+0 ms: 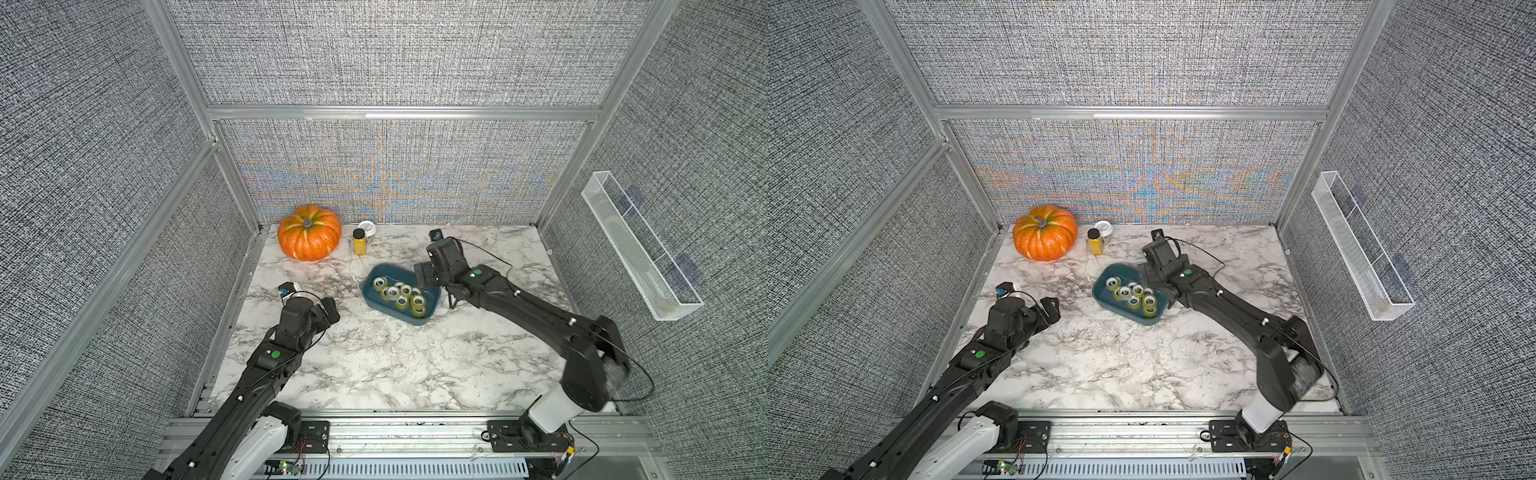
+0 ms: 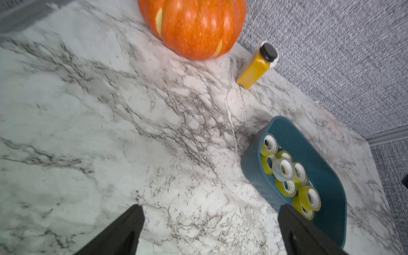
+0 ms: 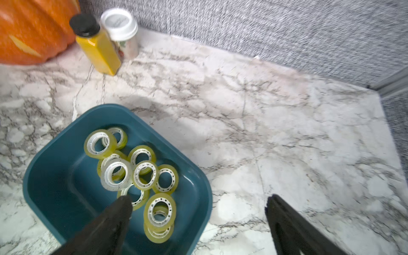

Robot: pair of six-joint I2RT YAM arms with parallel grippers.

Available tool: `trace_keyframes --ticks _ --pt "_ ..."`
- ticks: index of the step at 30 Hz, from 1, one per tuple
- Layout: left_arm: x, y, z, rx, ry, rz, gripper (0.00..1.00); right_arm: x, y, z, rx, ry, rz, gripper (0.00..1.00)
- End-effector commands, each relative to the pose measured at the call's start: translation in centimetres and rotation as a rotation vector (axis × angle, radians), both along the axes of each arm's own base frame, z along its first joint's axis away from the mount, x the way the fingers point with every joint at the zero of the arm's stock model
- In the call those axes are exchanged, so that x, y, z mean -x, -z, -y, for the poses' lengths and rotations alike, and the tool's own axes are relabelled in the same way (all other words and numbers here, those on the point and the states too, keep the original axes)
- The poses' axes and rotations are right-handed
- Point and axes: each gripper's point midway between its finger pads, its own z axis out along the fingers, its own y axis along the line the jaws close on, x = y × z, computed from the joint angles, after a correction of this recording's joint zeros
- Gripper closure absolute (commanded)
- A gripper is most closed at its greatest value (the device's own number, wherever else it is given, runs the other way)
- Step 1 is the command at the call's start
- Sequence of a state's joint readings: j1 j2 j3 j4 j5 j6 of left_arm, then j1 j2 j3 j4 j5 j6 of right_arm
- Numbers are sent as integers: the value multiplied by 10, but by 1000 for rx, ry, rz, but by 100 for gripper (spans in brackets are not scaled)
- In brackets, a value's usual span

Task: Put the transparent tape into the storage box
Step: Place the tape in the storage box, then reset both arms

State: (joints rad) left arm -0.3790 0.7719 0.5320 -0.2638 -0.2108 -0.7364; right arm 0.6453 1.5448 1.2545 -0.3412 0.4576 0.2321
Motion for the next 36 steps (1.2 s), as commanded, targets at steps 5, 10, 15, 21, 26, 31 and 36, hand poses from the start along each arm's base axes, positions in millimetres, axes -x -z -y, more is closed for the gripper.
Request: trace_keyframes --ticks 5,10,15,21,26,31,36 --pt "-4 -41 -23 -140 -40 324 1 26 -42 64 -106 147 246 1" --pt "-5 -55 -36 -300 -68 490 0 39 -42 94 -84 180 335 1" --pt "-5 -63 -68 -431 -249 537 0 54 -23 134 -6 304 357 1" --pt "-17 -58 -71 -549 -259 578 0 70 -12 171 15 406 449 1" --pt "-22 -37 -89 -601 -329 554 0 78 2 181 18 370 494 1" --pt "-28 -22 -99 -610 -354 539 0 82 10 187 -22 349 506 1" --pt "-37 -15 -101 -642 -348 541 0 85 7 192 -37 345 530 1"
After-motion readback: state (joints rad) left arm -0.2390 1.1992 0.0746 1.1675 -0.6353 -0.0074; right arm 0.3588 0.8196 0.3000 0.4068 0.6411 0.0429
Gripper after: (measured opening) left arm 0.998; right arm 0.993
